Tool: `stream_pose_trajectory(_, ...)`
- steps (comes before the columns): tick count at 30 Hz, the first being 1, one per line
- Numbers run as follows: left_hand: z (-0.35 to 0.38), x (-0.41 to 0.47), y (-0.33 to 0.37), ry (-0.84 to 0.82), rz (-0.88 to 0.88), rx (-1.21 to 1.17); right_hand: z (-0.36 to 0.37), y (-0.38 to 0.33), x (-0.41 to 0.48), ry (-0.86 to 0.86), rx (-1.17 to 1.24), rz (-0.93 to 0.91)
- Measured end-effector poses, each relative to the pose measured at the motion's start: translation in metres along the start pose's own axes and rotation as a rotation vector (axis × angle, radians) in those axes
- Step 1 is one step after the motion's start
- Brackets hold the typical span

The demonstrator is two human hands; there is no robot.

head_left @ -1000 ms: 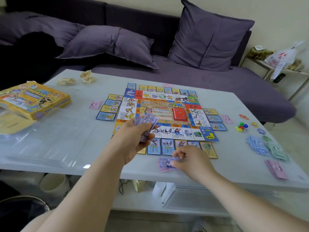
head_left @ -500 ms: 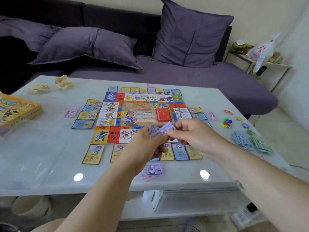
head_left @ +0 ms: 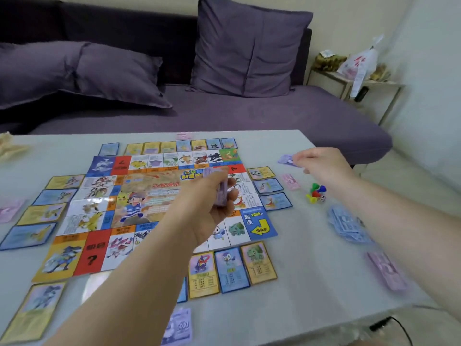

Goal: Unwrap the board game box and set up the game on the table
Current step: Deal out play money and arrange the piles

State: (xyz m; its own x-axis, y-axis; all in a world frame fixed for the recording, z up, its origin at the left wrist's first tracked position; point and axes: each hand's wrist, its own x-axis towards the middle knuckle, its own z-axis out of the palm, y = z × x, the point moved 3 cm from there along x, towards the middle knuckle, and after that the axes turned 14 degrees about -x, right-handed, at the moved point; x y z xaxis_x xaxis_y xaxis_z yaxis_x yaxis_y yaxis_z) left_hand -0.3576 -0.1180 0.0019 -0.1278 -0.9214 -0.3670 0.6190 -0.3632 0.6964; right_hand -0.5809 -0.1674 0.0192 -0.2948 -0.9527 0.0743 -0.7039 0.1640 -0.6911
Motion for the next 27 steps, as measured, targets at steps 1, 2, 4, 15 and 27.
stream_pose_trajectory(1, 0.004, 0.006, -0.001, 0.011, -0.022, -0.023, 0.003, 0.005, 0.01, 0.0, -0.027, -0.009)
stream_pose_trajectory(2, 0.008, 0.013, -0.001, 0.017, -0.04, -0.047, 0.008, 0.012, 0.021, -0.01, -0.078, -0.023)
stream_pose_trajectory(4, 0.015, 0.025, -0.004, 0.016, -0.052, -0.066, 0.02, 0.025, 0.039, -0.01, -0.25, -0.045)
stream_pose_trajectory(15, 0.009, 0.069, -0.016, 0.015, -0.037, -0.003, 0.045, 0.052, 0.054, 0.056, -0.832, -0.035)
stream_pose_trajectory(27, 0.005, 0.074, -0.002, 0.032, -0.012, 0.127, 0.044, -0.032, 0.038, -0.315, -0.113, -0.208)
